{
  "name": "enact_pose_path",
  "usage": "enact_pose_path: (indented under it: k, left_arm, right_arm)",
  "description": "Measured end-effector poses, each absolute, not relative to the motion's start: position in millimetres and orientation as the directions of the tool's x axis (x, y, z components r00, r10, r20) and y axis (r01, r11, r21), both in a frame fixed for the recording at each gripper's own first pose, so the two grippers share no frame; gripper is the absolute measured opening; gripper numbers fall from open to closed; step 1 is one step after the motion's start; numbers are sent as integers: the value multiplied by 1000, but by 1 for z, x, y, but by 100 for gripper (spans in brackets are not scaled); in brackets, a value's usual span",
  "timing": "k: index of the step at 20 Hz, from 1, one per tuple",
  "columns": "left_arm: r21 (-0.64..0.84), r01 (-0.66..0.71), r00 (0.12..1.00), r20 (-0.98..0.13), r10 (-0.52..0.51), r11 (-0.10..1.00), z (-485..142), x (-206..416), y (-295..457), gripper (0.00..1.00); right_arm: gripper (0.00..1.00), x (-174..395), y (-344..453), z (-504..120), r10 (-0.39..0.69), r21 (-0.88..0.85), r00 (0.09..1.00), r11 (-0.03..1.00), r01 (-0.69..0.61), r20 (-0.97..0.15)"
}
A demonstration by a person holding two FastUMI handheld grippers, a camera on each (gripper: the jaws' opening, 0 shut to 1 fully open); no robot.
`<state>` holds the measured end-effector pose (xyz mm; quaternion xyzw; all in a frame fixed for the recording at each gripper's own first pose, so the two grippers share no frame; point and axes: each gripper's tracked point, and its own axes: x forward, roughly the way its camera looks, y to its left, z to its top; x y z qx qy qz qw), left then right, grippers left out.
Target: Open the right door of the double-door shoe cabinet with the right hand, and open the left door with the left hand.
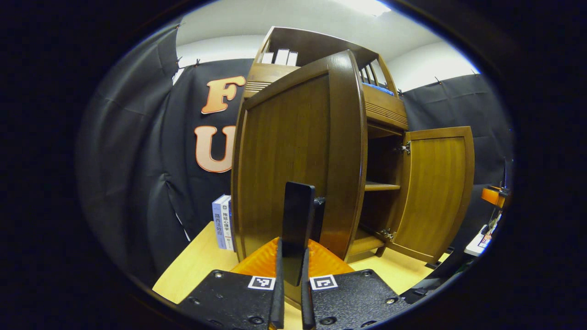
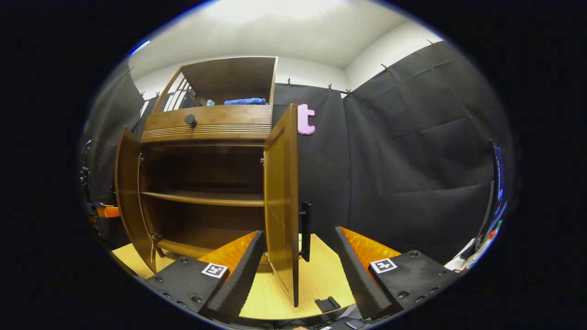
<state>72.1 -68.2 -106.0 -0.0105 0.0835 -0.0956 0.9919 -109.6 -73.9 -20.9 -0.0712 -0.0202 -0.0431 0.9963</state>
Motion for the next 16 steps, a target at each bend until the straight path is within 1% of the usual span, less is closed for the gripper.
enact_pose_path:
  k: [1, 6, 7, 8, 11, 12, 16]
  left_arm:
    - [-28, 176, 970, -163, -178, 984, -106, 73, -67, 14]
    - [-31, 136, 977, -160, -139, 990, -102, 70, -64, 11]
    - [-37, 128, 978, -160, -132, 991, -100, 70, -63, 13]
    - [-38, 119, 980, -159, -123, 992, -99, 70, -62, 11]
    - [-20, 92, 983, -157, -94, 996, -101, 68, -55, 9]
    - [-14, 83, 984, -155, -85, 996, -101, 70, -50, 6]
    - [-37, 65, 985, -157, -70, 997, -101, 68, -40, 6]
  right_arm:
    - [97, -109, -71, -22, -80, -140, 996, 986, 85, 46]
    - [97, -109, -62, -27, -59, -143, 998, 988, 63, 38]
    - [97, -109, -61, -29, -55, -144, 998, 988, 59, 33]
    - [97, -109, -58, -30, -50, -143, 998, 988, 54, 31]
    - [97, -109, -56, -30, -46, -143, 998, 988, 50, 35]
    - [97, -108, -55, -30, -45, -143, 998, 988, 50, 37]
    - [97, -104, -51, -32, -38, -137, 999, 990, 42, 35]
